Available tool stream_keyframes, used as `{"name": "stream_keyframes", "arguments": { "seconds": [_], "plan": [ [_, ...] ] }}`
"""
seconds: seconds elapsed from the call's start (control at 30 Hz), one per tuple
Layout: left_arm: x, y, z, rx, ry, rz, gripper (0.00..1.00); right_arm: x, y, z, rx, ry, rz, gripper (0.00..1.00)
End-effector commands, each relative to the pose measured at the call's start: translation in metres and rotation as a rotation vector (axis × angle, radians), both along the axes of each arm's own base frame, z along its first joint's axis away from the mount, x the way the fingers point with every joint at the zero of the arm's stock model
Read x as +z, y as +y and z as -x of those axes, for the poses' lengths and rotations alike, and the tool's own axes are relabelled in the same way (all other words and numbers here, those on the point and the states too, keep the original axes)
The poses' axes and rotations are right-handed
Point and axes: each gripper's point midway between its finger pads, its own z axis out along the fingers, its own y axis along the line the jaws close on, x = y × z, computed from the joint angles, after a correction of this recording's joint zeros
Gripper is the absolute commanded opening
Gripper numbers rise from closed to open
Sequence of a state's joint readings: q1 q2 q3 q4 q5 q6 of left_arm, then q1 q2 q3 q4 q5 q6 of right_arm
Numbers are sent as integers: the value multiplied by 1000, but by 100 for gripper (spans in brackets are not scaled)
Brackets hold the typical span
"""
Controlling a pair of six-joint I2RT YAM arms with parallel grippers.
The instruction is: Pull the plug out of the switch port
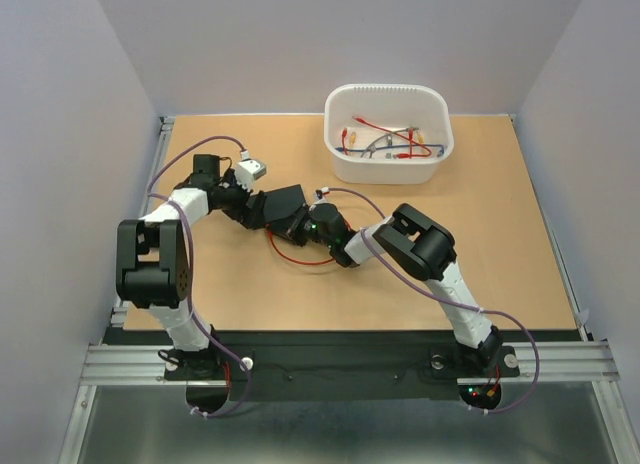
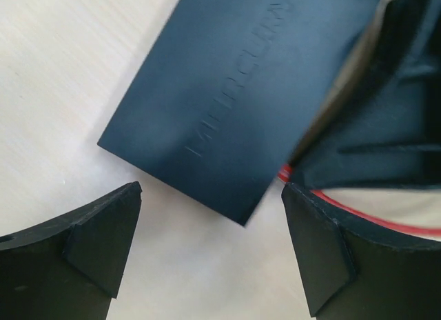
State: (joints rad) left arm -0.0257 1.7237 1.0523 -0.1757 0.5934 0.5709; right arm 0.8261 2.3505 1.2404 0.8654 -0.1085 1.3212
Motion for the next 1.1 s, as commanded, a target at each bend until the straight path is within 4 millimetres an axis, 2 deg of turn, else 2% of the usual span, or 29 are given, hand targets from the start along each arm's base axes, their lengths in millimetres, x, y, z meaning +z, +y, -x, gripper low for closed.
{"name": "stream_keyframes", "arguments": {
  "seconds": [0.0,0.1,0.33,0.43,0.63,0.8,1.07],
  "plan": [
    [35,2,19,-189,-147,-98,96,-53,-31,-4,-25,6,171,1],
    [35,9,28,-266,-184,-168,96,-55,-30,2,7,4,176,0],
    [-5,22,33,-334,-128,-294,96,-61,-32,15,73,8,198,0],
    [-23,16,33,-342,-86,-309,96,-66,-32,23,102,40,198,0],
    [-26,9,14,-261,-79,-273,95,-75,-34,38,162,98,224,0],
    [-38,13,3,-176,-42,-275,91,-85,-43,60,231,159,270,0],
    [-30,8,-3,-128,-48,-228,91,-109,-54,93,382,233,352,1]
  ]
}}
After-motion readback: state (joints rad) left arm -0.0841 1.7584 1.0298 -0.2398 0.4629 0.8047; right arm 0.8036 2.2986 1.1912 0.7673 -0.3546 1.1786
